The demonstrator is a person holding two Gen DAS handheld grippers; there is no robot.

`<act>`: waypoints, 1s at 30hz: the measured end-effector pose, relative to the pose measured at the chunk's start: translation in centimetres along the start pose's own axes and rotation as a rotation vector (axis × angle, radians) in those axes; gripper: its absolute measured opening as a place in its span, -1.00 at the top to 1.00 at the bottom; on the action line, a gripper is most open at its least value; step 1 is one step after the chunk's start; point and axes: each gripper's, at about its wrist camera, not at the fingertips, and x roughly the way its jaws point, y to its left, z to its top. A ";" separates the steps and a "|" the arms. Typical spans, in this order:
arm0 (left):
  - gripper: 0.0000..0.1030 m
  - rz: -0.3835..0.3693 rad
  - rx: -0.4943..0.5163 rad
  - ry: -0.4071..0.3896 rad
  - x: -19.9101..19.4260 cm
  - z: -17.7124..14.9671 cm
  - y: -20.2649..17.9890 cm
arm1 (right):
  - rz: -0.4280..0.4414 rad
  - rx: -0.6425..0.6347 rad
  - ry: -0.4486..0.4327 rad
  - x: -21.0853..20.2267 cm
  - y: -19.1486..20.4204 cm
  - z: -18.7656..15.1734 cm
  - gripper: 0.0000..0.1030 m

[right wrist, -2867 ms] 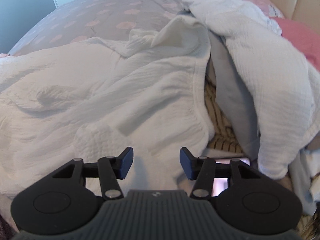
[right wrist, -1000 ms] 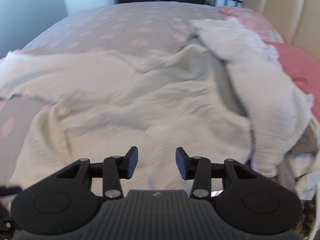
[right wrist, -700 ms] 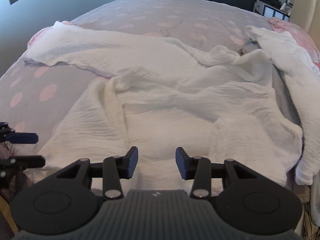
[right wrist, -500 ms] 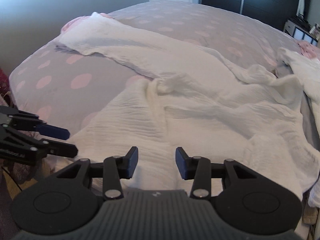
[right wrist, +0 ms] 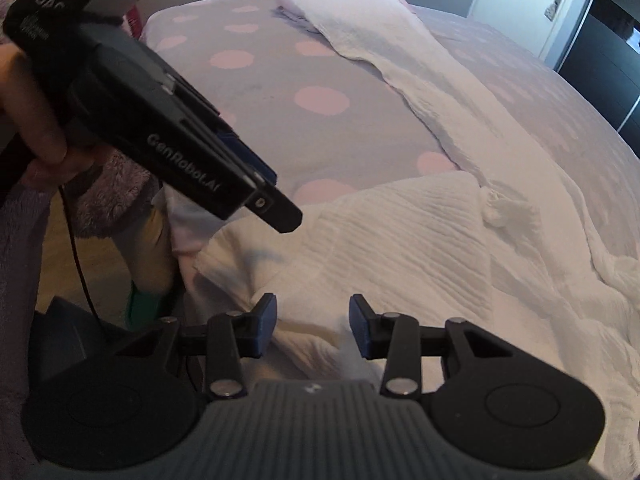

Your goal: Fold clothes

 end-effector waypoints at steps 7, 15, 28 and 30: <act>0.25 -0.036 -0.034 -0.001 -0.3 0.2 0.1 | -0.054 -0.052 0.019 0.2 0.3 0.3 0.87; 0.25 -0.192 -0.272 0.054 -0.1 1.0 1.8 | -0.081 0.122 -0.061 -1.9 -3.0 1.0 0.92; 0.23 -0.342 -0.661 0.122 4.6 1.8 4.2 | -0.066 0.127 -0.092 -3.4 -2.3 0.8 0.92; 0.25 -0.346 -0.685 0.128 5.6 1.8 4.2 | -0.058 0.123 -0.099 -3.5 -2.1 0.8 0.92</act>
